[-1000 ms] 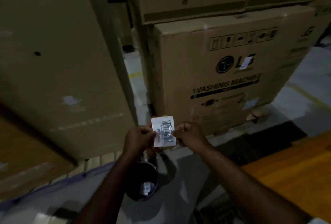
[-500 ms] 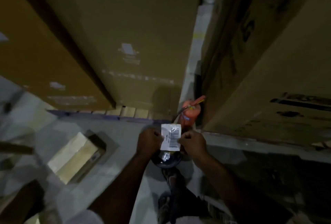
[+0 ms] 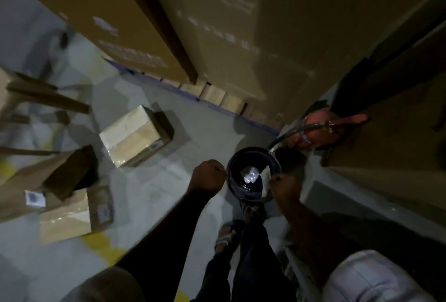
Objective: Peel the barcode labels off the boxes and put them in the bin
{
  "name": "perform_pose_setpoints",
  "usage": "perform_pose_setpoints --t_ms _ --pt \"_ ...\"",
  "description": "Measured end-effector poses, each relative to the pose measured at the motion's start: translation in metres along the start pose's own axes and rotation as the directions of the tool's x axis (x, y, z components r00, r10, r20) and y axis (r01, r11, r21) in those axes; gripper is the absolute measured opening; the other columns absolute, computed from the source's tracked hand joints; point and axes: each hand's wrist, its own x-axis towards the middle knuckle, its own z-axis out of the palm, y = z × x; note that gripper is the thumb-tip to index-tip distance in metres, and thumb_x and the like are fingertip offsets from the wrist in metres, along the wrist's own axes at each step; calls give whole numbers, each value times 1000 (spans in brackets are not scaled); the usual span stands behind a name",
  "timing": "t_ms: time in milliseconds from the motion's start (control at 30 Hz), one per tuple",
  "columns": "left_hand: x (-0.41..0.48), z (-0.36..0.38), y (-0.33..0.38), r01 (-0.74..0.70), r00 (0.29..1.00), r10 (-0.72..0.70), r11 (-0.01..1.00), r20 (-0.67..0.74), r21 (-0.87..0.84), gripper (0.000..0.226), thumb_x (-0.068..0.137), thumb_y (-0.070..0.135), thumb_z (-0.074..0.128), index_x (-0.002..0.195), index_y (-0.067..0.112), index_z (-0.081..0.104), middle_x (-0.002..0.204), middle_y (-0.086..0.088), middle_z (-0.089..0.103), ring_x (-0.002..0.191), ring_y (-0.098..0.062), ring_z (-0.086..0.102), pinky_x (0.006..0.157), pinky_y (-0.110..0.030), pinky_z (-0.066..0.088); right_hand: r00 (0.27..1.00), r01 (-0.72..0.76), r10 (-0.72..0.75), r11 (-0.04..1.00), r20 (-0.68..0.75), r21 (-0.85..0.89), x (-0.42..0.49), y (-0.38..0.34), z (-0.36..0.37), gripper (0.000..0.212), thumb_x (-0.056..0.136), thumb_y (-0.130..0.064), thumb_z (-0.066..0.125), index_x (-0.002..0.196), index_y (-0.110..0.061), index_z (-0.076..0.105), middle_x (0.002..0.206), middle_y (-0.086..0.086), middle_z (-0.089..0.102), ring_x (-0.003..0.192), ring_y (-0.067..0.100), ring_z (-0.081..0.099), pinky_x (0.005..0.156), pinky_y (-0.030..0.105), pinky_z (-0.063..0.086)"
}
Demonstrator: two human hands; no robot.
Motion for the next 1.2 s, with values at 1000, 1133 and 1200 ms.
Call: perform_pose_setpoints --t_ms 1000,1133,1200 --pt "127 70 -93 132 950 -164 982 266 136 30 92 33 54 105 8 66 117 -13 66 110 -30 60 80 -29 42 938 239 -138 923 319 -303 104 -11 120 21 94 -6 52 97 -1 73 98 13 69 97 28 67 76 24 44" --pt "117 -2 -119 221 967 -217 975 135 -9 29 88 38 60 107 18 70 118 -8 68 113 -29 61 95 -32 48 879 335 -198 903 434 -267 74 -84 168 20 93 -31 58 87 -15 70 90 12 67 91 29 63 88 34 48" --pt "114 -37 -146 309 950 -304 946 63 -97 38 73 50 57 101 29 70 118 -7 68 113 -31 62 99 -39 50 806 472 -304 848 509 -241 44 -133 192 31 94 -33 60 65 -22 56 66 -2 54 71 21 51 76 31 42"
